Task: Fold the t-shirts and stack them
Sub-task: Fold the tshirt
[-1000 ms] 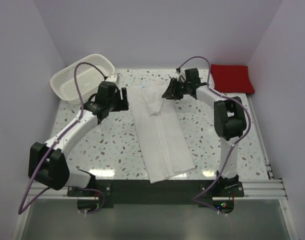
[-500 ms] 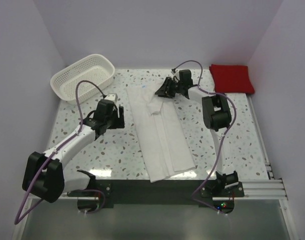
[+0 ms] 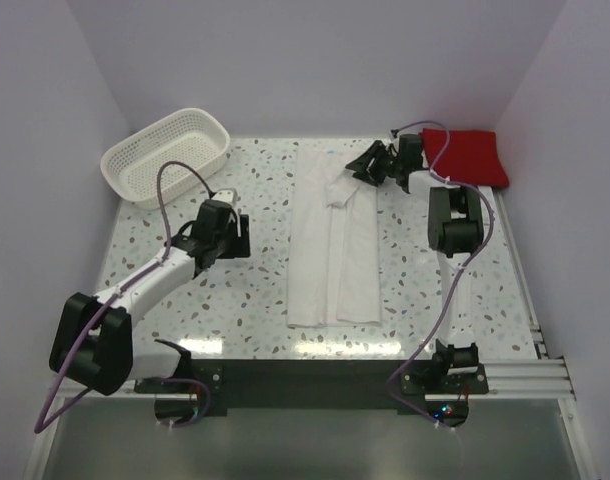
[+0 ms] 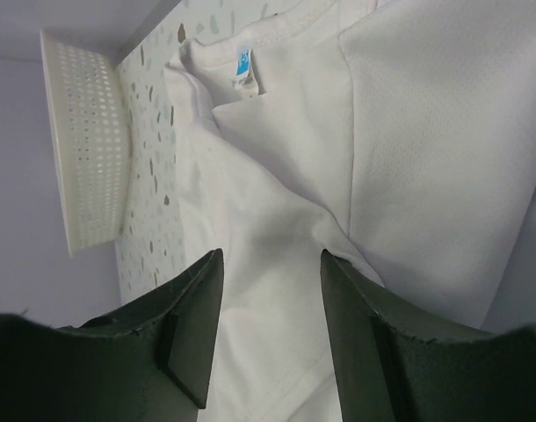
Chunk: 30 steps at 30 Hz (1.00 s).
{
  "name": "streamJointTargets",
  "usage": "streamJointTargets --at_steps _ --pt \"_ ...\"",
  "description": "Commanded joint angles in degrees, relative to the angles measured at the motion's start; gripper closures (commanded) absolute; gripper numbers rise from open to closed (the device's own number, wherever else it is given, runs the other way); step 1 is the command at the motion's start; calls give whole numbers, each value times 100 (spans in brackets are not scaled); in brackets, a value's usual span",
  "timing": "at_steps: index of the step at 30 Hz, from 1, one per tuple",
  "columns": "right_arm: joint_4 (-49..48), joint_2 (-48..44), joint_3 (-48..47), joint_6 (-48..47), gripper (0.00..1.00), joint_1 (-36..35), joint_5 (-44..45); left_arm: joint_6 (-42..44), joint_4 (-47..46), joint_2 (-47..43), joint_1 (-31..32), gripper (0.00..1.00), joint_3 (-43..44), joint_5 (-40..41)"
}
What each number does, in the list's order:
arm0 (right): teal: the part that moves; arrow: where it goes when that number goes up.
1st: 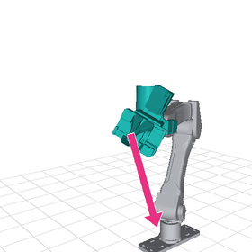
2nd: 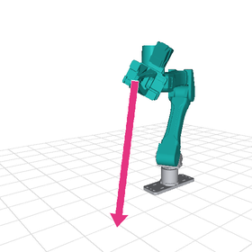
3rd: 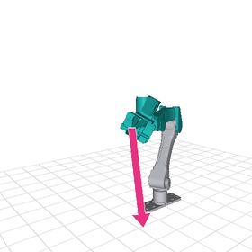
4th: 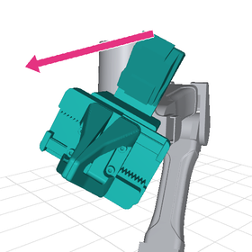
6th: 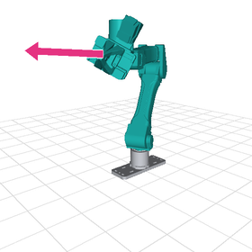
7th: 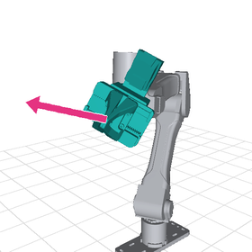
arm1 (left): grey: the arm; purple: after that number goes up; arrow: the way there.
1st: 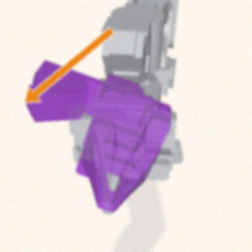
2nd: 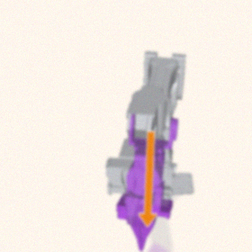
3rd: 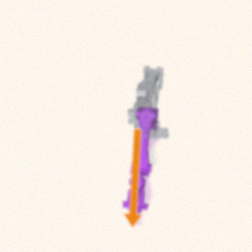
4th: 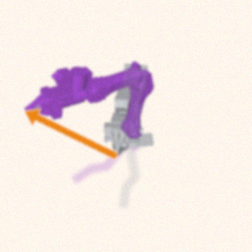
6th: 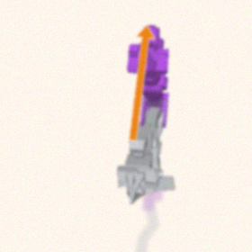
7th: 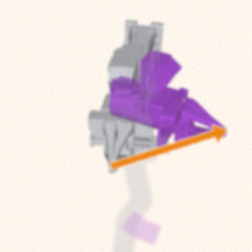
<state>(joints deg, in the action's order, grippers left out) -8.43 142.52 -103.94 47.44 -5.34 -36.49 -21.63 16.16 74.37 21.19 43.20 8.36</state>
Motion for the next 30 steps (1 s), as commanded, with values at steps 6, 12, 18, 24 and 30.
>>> streamJointTargets --at_steps 6,12,18,24,30 --pt "1913 -1400 108 -1471 36 -72 377 -298 9 218 236 27 109 -440" --pt "3539 -3436 1819 -2361 34 -116 1441 -799 563 236 711 28 101 -783" --pt "4568 -5144 4008 -2617 35 -650 2523 -1308 1038 113 1264 31 -74 -1038" --pt "5149 -6586 5487 -2162 38 -1775 2603 -1766 1284 148 1818 32 -215 -1328" --pt "4894 -7484 6552 -1615 43 -1962 2498 -2029 1267 244 2134 33 -339 -1363"
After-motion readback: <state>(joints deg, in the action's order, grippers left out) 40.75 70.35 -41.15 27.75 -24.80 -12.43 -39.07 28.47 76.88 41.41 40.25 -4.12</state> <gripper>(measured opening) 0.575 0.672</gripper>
